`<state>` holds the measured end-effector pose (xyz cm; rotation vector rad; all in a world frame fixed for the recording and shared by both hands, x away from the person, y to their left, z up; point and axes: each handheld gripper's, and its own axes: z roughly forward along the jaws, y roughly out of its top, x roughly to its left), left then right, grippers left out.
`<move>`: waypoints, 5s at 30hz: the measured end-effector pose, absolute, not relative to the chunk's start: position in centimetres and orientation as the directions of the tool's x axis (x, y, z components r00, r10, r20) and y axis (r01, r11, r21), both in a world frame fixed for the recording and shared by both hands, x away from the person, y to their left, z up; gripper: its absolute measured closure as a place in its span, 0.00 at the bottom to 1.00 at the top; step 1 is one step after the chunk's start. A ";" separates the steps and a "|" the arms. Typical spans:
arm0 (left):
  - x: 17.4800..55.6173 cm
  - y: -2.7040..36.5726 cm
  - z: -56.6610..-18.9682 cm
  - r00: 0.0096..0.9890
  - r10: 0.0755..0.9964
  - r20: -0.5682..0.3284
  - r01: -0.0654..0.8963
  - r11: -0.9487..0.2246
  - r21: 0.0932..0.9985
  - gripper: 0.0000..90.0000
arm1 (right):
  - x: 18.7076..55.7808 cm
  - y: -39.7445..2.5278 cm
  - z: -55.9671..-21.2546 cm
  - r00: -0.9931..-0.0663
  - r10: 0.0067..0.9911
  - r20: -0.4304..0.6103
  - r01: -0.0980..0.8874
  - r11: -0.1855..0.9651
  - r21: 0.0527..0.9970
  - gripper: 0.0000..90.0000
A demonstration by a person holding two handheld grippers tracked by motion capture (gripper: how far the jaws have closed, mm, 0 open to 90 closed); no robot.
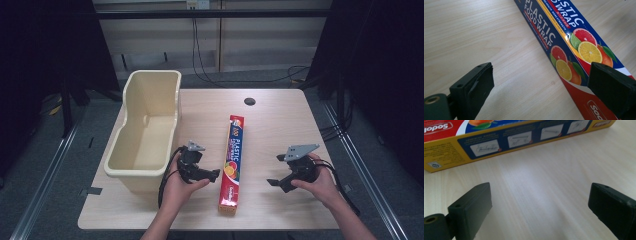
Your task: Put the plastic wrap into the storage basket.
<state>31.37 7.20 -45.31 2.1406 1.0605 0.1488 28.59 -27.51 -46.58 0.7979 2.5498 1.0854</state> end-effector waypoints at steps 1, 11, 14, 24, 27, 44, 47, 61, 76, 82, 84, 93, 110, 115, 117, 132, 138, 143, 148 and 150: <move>31.4 7.2 -45.2 0.651 0.729 -0.212 0.650 -0.389 0.653 0.07 | 28.6 -27.5 -46.5 -0.815 0.579 -0.022 0.387 0.571 0.724 0.04; 31.8 5.7 -44.8 0.655 0.718 -0.236 0.662 -0.395 0.637 0.07 | 28.5 -27.6 -46.6 -0.787 0.616 -0.029 0.409 0.556 0.724 0.04; 32.3 5.0 -44.5 0.654 0.716 -0.246 0.668 -0.392 0.633 0.06 | 28.4 -27.9 -46.5 -0.773 0.633 -0.039 0.409 0.545 0.732 0.05; 34.7 1.6 -44.1 0.658 0.713 -0.242 0.682 -0.429 0.593 0.05 | 28.4 -28.7 -46.5 -0.747 0.664 -0.037 0.421 0.515 0.747 0.05; 35.5 0.5 -44.3 0.652 0.719 -0.242 0.696 -0.442 0.565 0.04 | 28.3 -29.0 -46.4 -0.737 0.675 -0.031 0.425 0.499 0.755 0.05; 37.7 -2.3 -45.8 0.607 0.762 -0.228 0.761 -0.474 0.443 0.10 | 28.5 -29.5 -46.2 -0.719 0.695 -0.019 0.428 0.463 0.776 0.06; 37.9 -2.4 -46.0 0.605 0.755 -0.254 0.766 -0.463 0.446 0.14 | 28.5 -29.5 -46.2 -0.719 0.695 -0.012 0.432 0.461 0.775 0.06; 38.1 -3.7 -46.6 0.560 0.794 -0.237 0.809 -0.460 0.367 0.22 | 28.6 -29.6 -46.0 -0.710 0.705 0.001 0.435 0.437 0.787 0.07; 38.4 -3.1 -45.2 0.452 0.866 -0.215 0.885 -0.405 0.228 0.41 | 28.5 -29.7 -45.9 -0.711 0.703 0.005 0.433 0.431 0.792 0.07; 38.6 -2.3 -44.8 0.474 0.858 -0.200 0.879 -0.445 0.173 0.45 | 28.6 -29.7 -46.0 -0.715 0.699 0.016 0.431 0.423 0.797 0.07; 38.7 -2.2 -44.6 0.471 0.858 -0.207 0.881 -0.443 0.167 0.45 | 28.6 -29.7 -46.0 -0.716 0.698 0.017 0.431 0.423 0.797 0.06; 39.1 -1.3 -41.9 0.478 0.851 -0.220 0.878 -0.459 0.134 0.45 | 28.6 -29.9 -46.0 -0.709 0.705 0.013 0.435 0.423 0.795 0.06; 39.7 0.6 -35.5 0.470 0.850 -0.240 0.883 -0.451 0.131 0.45 | 28.6 -29.9 -46.0 -0.713 0.701 0.021 0.431 0.415 0.802 0.06; 40.0 1.2 -34.4 0.466 0.854 -0.231 0.885 -0.447 0.131 0.45 | 28.6 -29.8 -46.0 -0.714 0.700 0.018 0.430 0.417 0.801 0.05; 40.1 1.6 -33.7 0.459 0.855 -0.242 0.888 -0.442 0.125 0.45 | 28.5 -29.8 -46.0 -0.709 0.705 0.015 0.428 0.414 0.803 0.05; 40.3 3.7 -30.0 0.415 0.871 -0.263 0.910 -0.393 0.133 0.45 | 28.5 -29.5 -45.9 -0.714 0.700 0.012 0.425 0.420 0.802 0.05; 40.2 4.6 -28.7 0.390 0.885 -0.253 0.920 -0.365 0.144 0.45 | 28.5 -29.6 -45.9 -0.708 0.706 0.009 0.426 0.417 0.803 0.05; 40.4 5.5 -27.7 0.369 0.895 -0.252 0.928 -0.342 0.147 0.45 | 28.5 -29.6 -45.8 -0.711 0.703 0.019 0.427 0.410 0.806 0.05; 40.3 6.3 -26.7 0.359 0.899 -0.251 0.932 -0.330 0.150 0.45 | 28.6 -29.6 -45.9 -0.709 0.705 0.022 0.432 0.410 0.803 0.05; 40.3 6.5 -26.4 0.354 0.901 -0.251 0.934 -0.325 0.150 0.45 | 28.6 -29.6 -45.9 -0.707 0.707 0.017 0.431 0.413 0.802 0.05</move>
